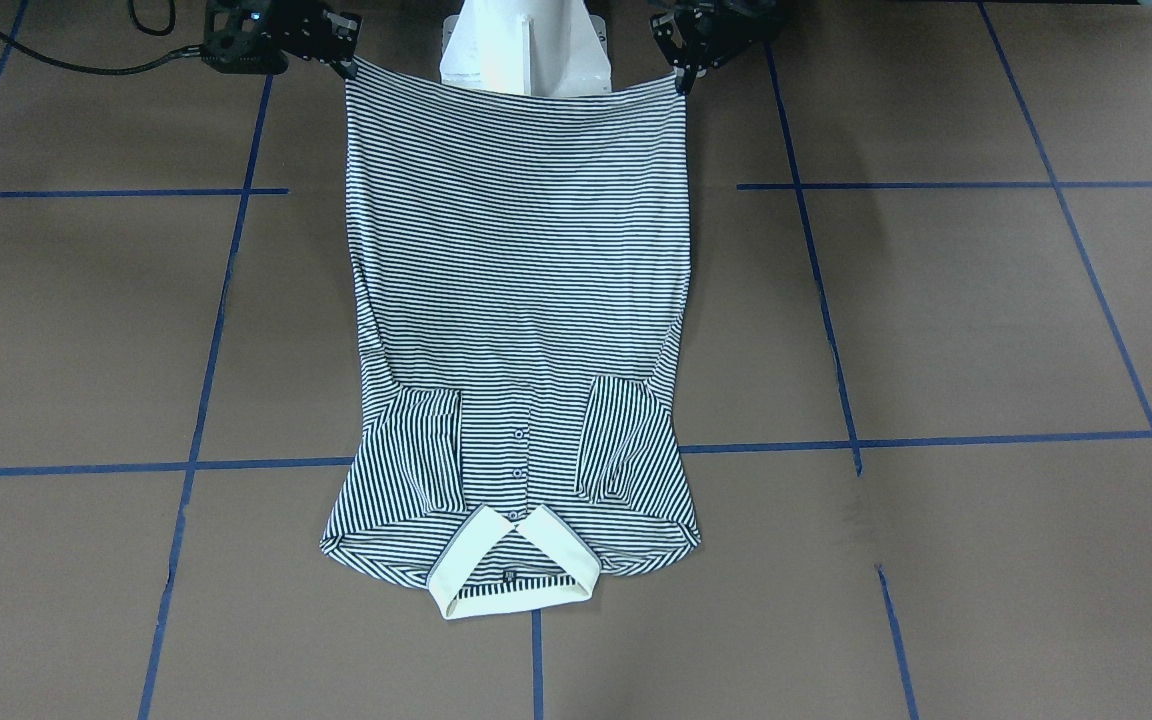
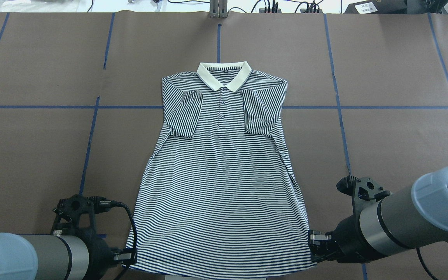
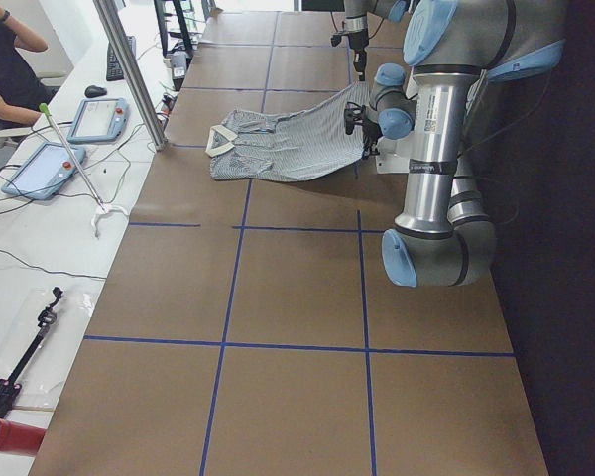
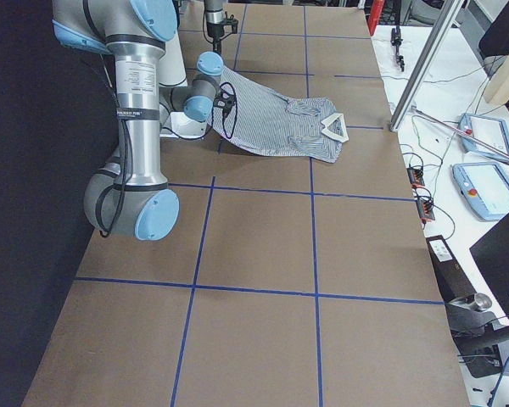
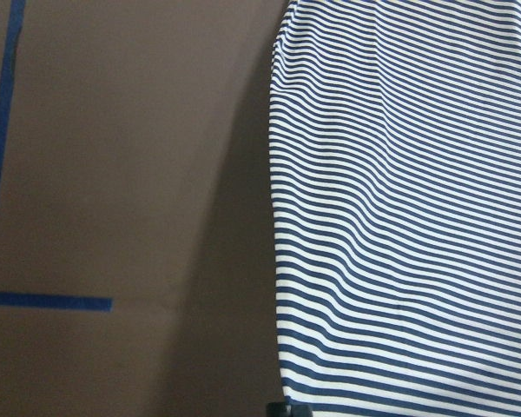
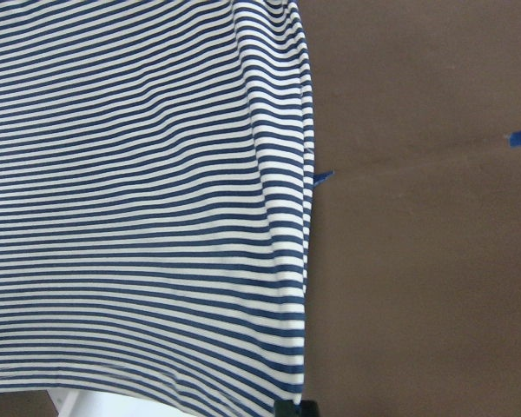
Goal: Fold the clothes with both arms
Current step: 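Lift the hem with both grippers and fold it toward the collar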
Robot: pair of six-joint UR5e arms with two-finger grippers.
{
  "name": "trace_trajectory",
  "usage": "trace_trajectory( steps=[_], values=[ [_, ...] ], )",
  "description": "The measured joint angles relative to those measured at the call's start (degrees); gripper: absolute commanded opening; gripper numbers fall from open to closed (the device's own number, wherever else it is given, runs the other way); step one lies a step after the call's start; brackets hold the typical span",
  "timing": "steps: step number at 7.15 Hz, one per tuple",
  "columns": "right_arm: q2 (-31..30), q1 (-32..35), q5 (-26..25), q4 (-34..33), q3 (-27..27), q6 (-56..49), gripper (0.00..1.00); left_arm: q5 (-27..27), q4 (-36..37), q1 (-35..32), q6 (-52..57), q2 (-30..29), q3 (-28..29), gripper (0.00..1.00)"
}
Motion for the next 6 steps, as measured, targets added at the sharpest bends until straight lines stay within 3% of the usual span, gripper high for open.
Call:
trace_trajectory(
  steps=[3,4,6],
  values=[
    [2.33,3.58,0.24,0.03,0.02,-3.24,0.00,-0.53,0.30,1.67,-0.29,-2.80,-0.42,0.00],
    [4.53,6.78,-0.20,0.05,-1.80,-6.05,0.00,-0.47,0.22,-0.50,0.87,-3.55,0.41,0.00],
    [8.90,14.18,-1.80,0.63,-8.27,-12.09,0.00,-0.76,-0.10,-10.95,6.25,-6.37,5.75,0.00]
  ],
)
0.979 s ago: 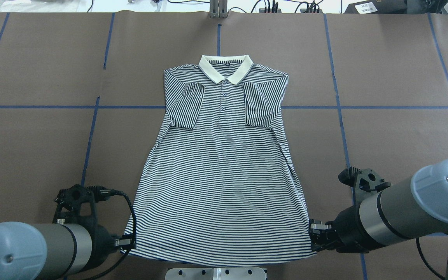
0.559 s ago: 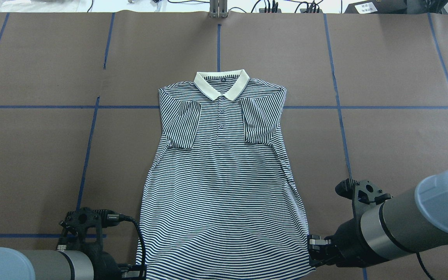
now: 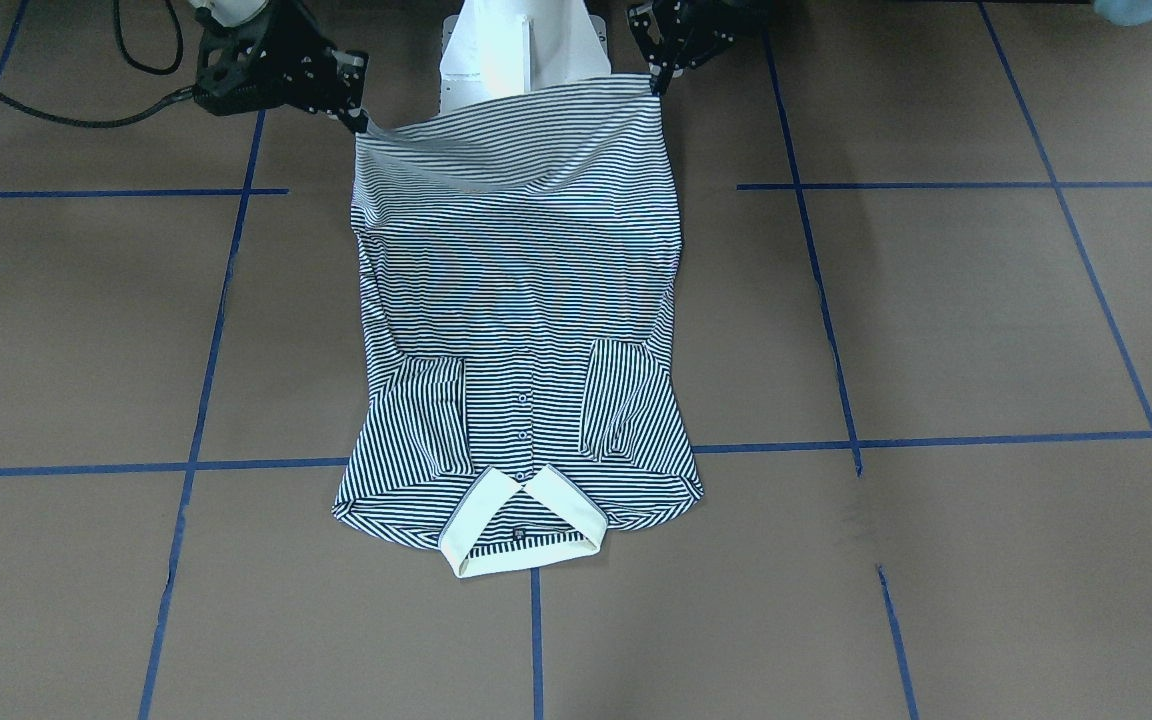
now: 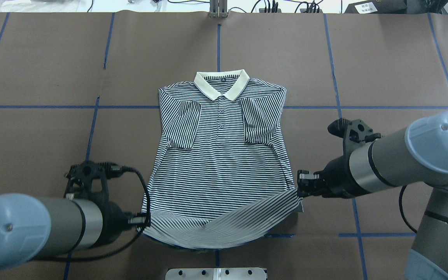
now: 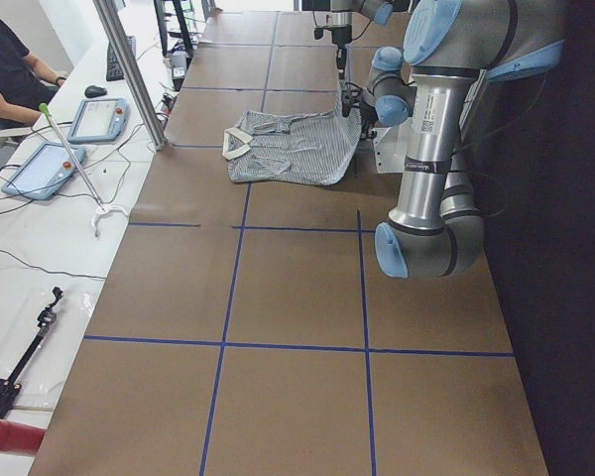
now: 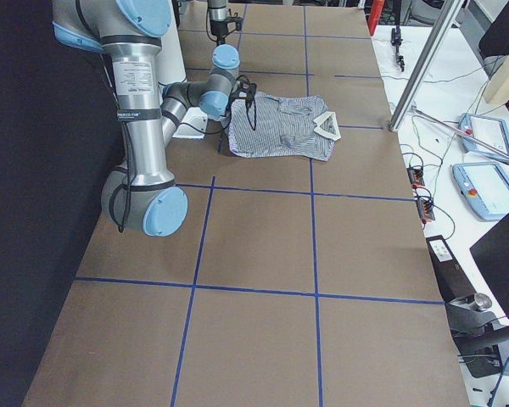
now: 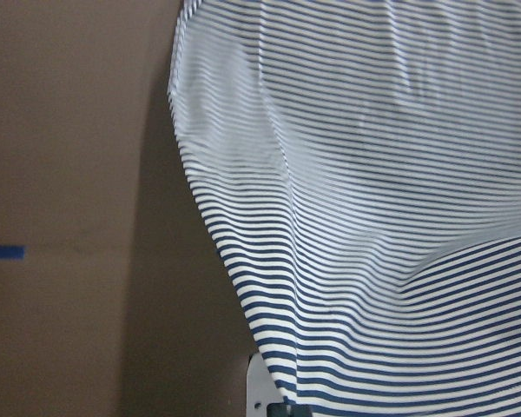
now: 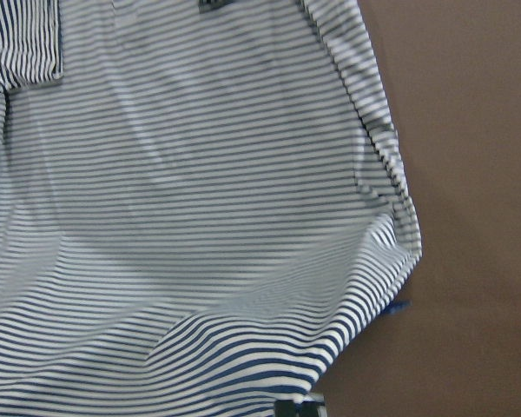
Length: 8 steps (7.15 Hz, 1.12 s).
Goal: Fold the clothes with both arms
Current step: 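Lift the hem with both grippers and fold it toward the collar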
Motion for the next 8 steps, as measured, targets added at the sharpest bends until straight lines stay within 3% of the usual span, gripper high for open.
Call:
trace_trajectory(
  steps=[3,6,8],
  values=[
    [6.84,9.41,-0.67,1.19,-9.09,-4.90,0.00,-3.25,-3.63,-12.21,4.13,-3.16,9.71,0.00],
    [17.62,15.88,-0.45,1.38,-23.50,-7.16,0.00,-7.28,-11.25,-20.17,4.02,-6.99,21.37,0.00],
    [21.53,17.28,-0.56,6.23,-33.43,-7.94,0.00,-7.52,-17.78,-23.50,4.00,-9.58,31.07,0.00]
  ],
)
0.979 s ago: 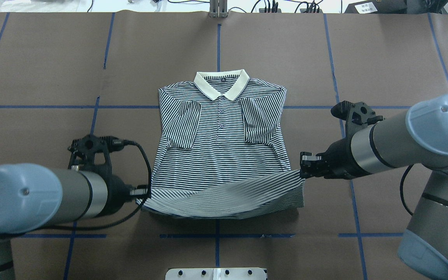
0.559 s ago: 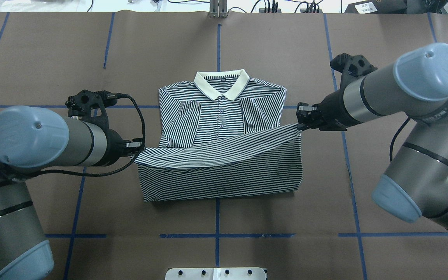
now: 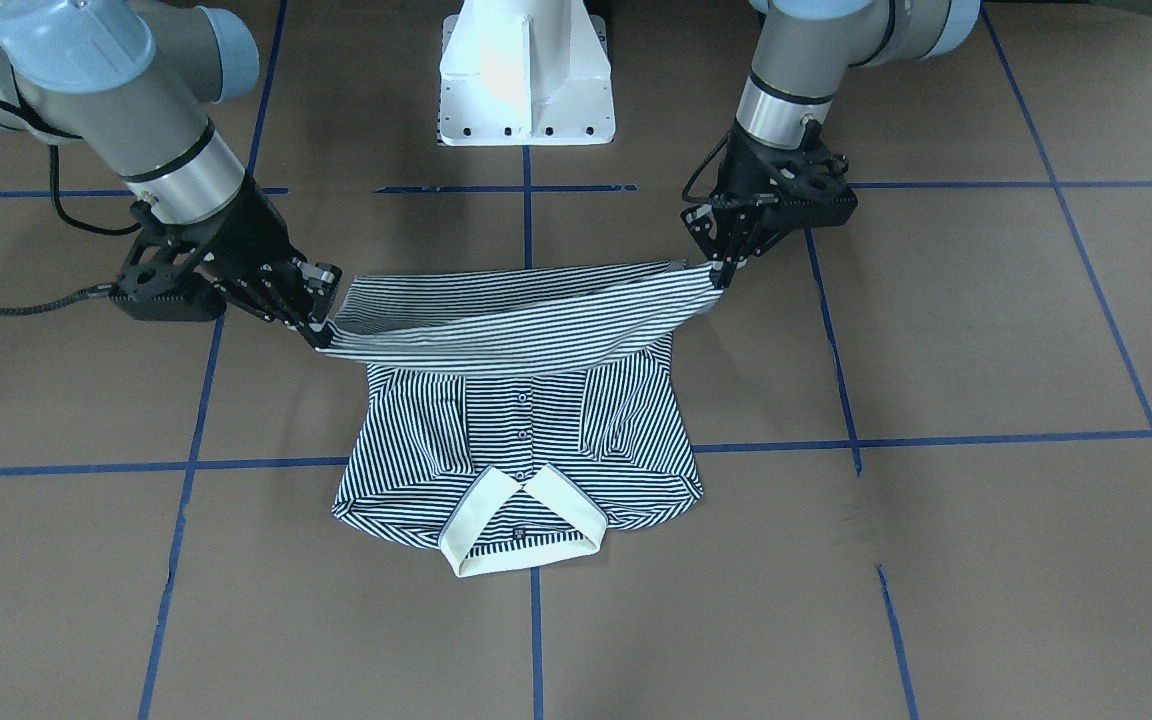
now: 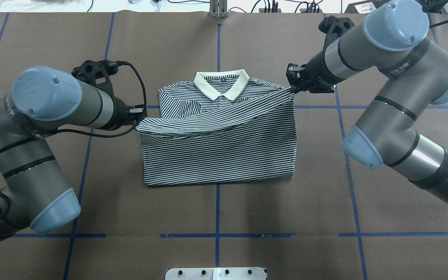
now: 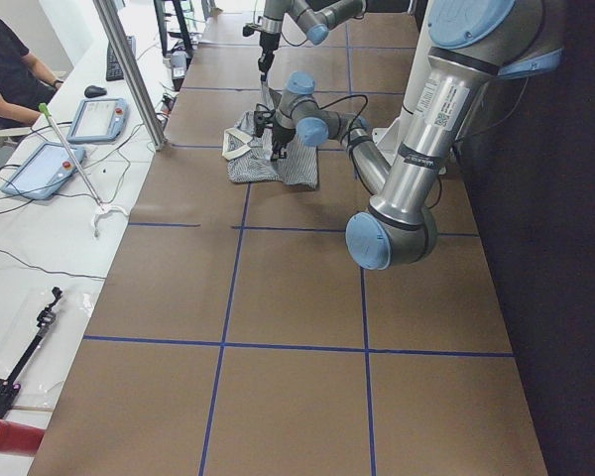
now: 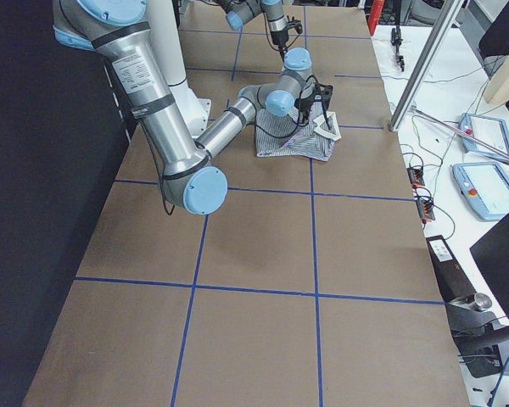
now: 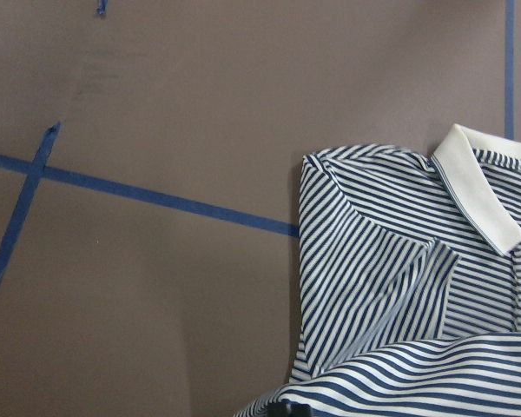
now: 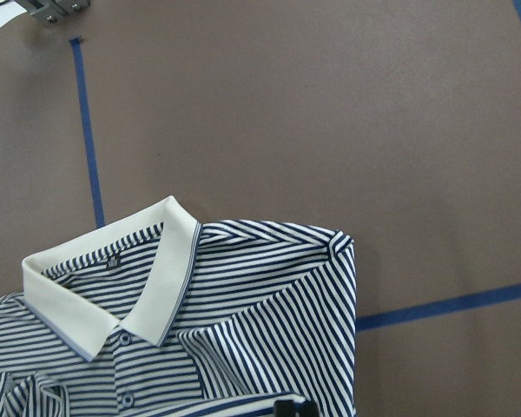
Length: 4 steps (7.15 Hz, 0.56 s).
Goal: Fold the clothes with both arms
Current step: 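Lift the hem with both grippers and fold it toward the collar, then lay the hem down near the collar and open both grippers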
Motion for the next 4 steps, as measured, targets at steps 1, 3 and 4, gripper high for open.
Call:
trace_trajectory(
  steps=[1,3,4],
  values=[
    [0.56,0.32,-0.08,3.70,-4.38,-0.24,0.00,-0.02,-2.87,-1.47,0.08,-1.03,4.00,0.00],
    [2.05,0.74,-0.14,7.56,-11.12,-0.40,0.00,-0.01,-7.86,-2.89,0.09,-3.33,11.01,0.00],
    [3.25,0.81,-0.14,8.15,-13.73,-0.40,0.00,0.03,-9.54,-3.14,-0.07,-4.39,13.29,0.00]
  ],
)
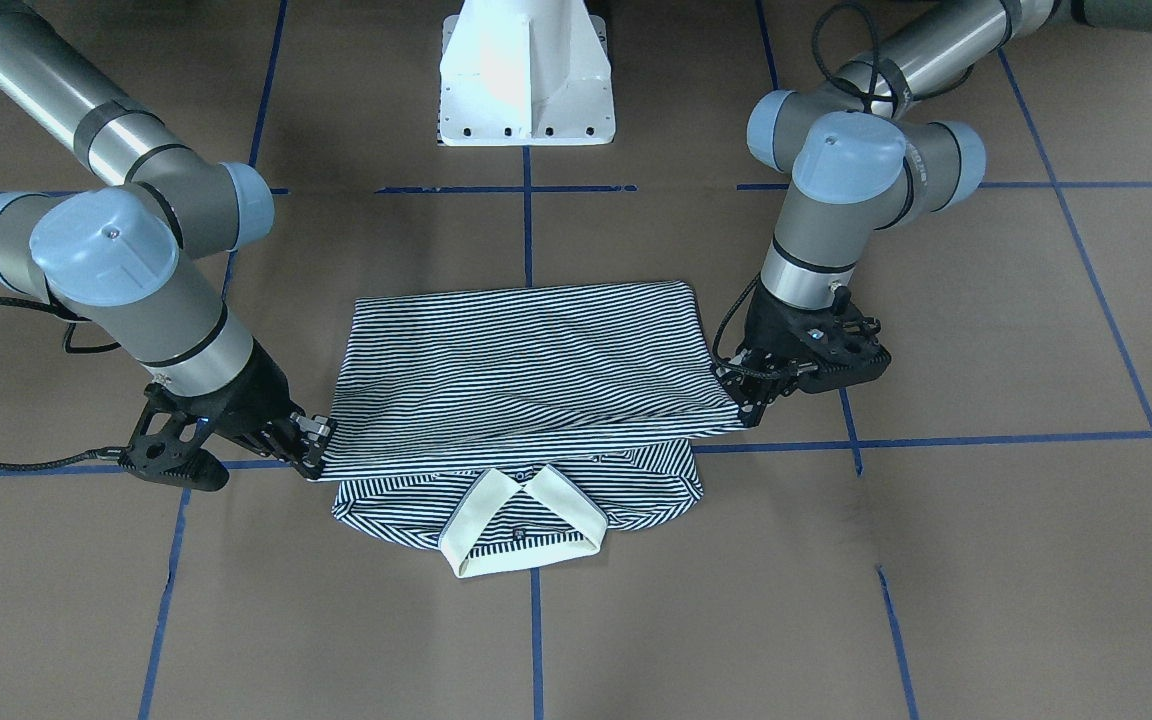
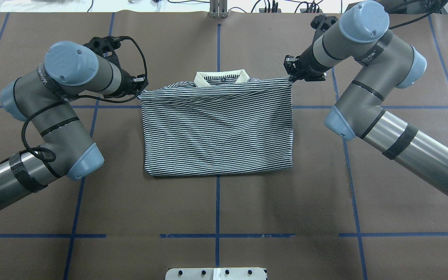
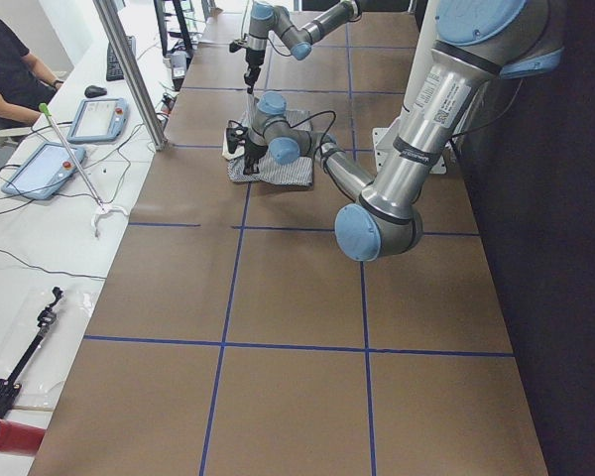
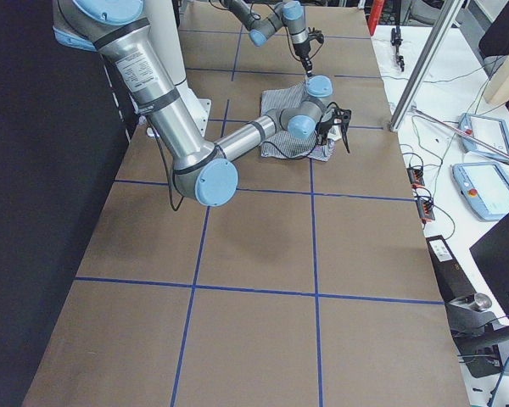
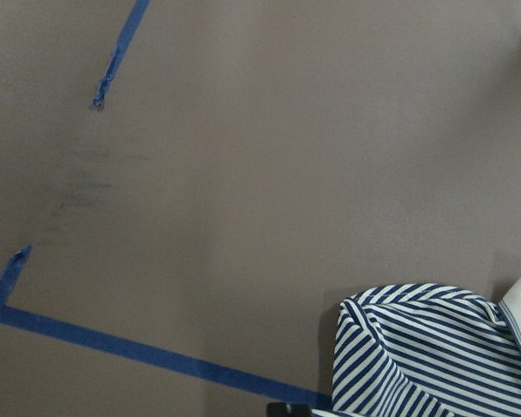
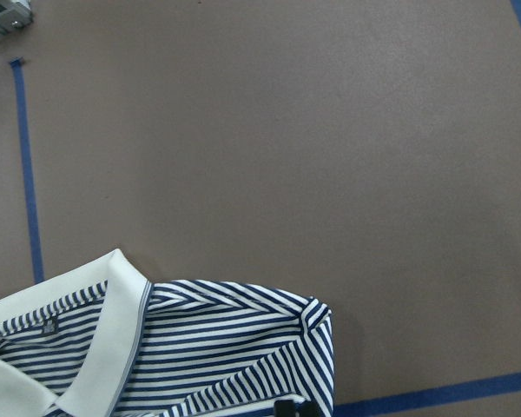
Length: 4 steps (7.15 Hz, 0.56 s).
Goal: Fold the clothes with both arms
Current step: 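Lay the hem down near the collar and open both grippers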
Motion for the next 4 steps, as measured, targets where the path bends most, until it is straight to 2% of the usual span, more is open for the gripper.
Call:
trace_trajectory(
  steps=[2,4],
  values=[
    [3.11,0.16,-0.05,0.50,-4.95,-0.07,0.00,0.03,-1.19,-0.07,-1.09,-2.48,4.29,0.00],
    [5.17,0.40,-0.23,1.59,-8.70,-0.12,0.00,0.03,-1.40,-0.14,-1.33,-3.08,6.01,0.00]
  ],
)
